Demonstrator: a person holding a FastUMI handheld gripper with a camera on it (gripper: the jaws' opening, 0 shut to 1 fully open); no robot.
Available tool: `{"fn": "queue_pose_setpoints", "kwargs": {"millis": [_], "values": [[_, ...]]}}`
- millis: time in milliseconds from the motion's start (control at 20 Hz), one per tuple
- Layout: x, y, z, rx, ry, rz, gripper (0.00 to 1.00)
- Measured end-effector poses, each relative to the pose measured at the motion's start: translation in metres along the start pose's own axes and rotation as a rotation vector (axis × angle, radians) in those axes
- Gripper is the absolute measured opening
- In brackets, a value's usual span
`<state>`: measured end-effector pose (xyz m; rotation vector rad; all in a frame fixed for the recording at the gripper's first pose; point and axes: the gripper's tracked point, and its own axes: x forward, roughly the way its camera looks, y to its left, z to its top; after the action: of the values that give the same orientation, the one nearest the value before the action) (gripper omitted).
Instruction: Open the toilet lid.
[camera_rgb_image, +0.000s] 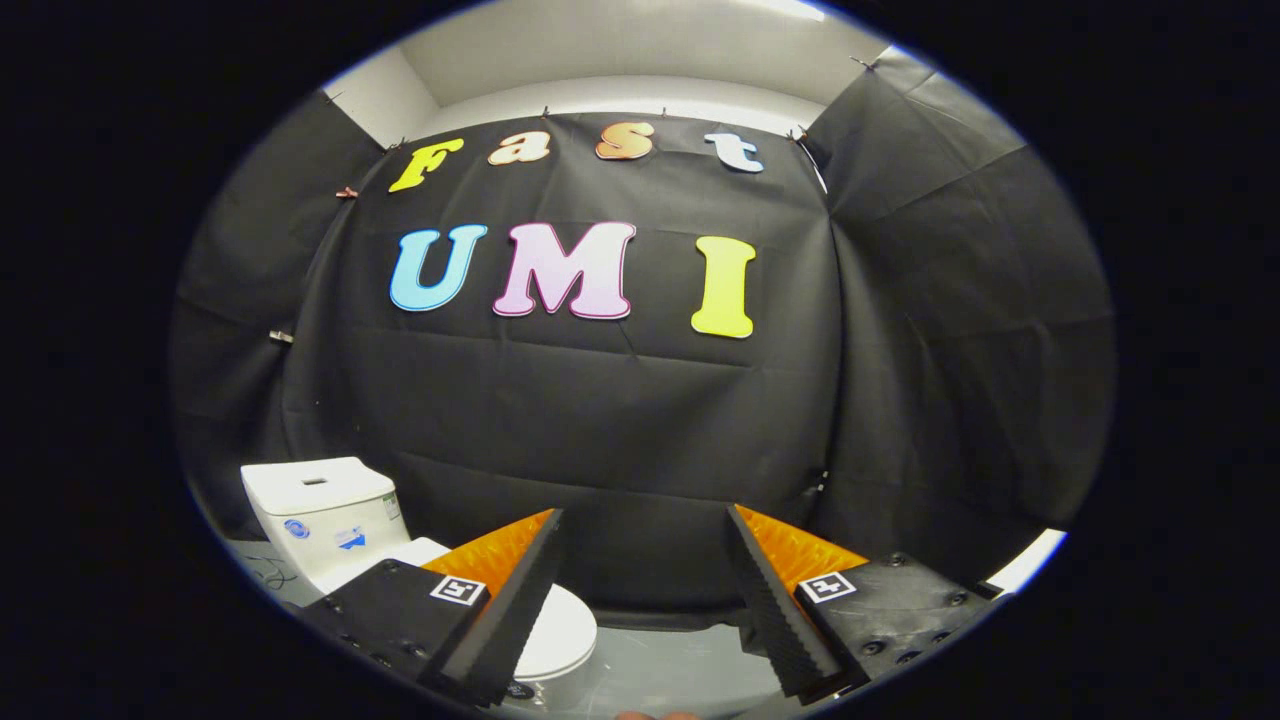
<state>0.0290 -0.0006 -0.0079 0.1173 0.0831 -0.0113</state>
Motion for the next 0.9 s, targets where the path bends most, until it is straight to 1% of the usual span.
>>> {"fn": "queue_pose_setpoints", "kwargs": {"millis": [50,250,450,550,650,750,900], "values": [[0.004,0.01,-0.008,0.028,0.027,0.027,0.97],[0.024,0.017,-0.04,0.033,0.097,0.065,0.98],[0.029,0.029,-0.089,0.108,0.196,0.127,0.98],[0.031,0.03,-0.116,0.148,0.244,0.14,0.98],[0.031,0.034,-0.147,0.249,0.324,0.162,0.98],[0.024,0.044,-0.187,0.363,0.442,0.192,0.98],[0.012,0.047,-0.237,0.473,0.575,0.176,0.99]]}}
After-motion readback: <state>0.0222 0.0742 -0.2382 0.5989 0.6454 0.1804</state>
